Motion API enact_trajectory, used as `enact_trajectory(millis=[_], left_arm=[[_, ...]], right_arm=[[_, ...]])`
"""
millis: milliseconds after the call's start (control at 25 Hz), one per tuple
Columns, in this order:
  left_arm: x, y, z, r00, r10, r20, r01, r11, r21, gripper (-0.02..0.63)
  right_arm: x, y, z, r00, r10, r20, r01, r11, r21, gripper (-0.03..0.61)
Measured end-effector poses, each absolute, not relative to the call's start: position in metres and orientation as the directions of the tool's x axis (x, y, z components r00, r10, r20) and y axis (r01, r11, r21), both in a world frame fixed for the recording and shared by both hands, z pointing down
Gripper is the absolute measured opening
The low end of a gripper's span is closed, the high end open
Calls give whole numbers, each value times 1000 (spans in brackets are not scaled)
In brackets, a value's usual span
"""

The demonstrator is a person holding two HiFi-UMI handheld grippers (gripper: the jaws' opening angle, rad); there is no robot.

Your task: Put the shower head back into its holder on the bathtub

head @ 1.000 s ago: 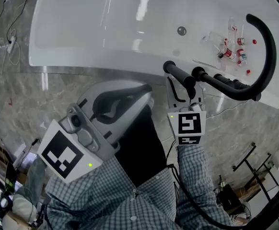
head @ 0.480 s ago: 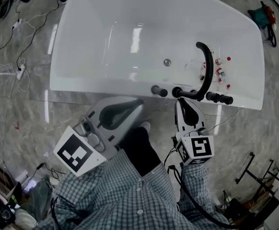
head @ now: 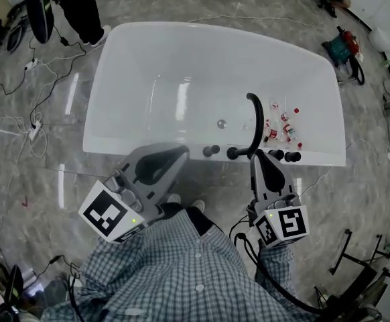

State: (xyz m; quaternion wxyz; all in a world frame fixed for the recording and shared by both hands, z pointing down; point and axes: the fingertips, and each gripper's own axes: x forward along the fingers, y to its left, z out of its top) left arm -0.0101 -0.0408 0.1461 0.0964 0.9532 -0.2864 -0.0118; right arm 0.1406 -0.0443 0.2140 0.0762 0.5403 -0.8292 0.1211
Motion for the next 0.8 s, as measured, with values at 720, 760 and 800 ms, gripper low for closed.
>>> enact_trajectory(millis=[720, 760, 800], left_arm=[[-9, -9, 92, 837, -545, -48, -537, -834, 124, 8], [-9, -9, 90, 838, -544, -49, -535, -836, 121, 8], [-10, -8, 89, 839, -543, -49, -534, -837, 119, 8]], right_arm=[[144, -10, 122, -410, -910, 60, -908, 401, -118, 20], [143, -10, 120, -412, -909, 57, -907, 404, -116, 20], [141, -10, 119, -416, -908, 55, -906, 408, -115, 18]])
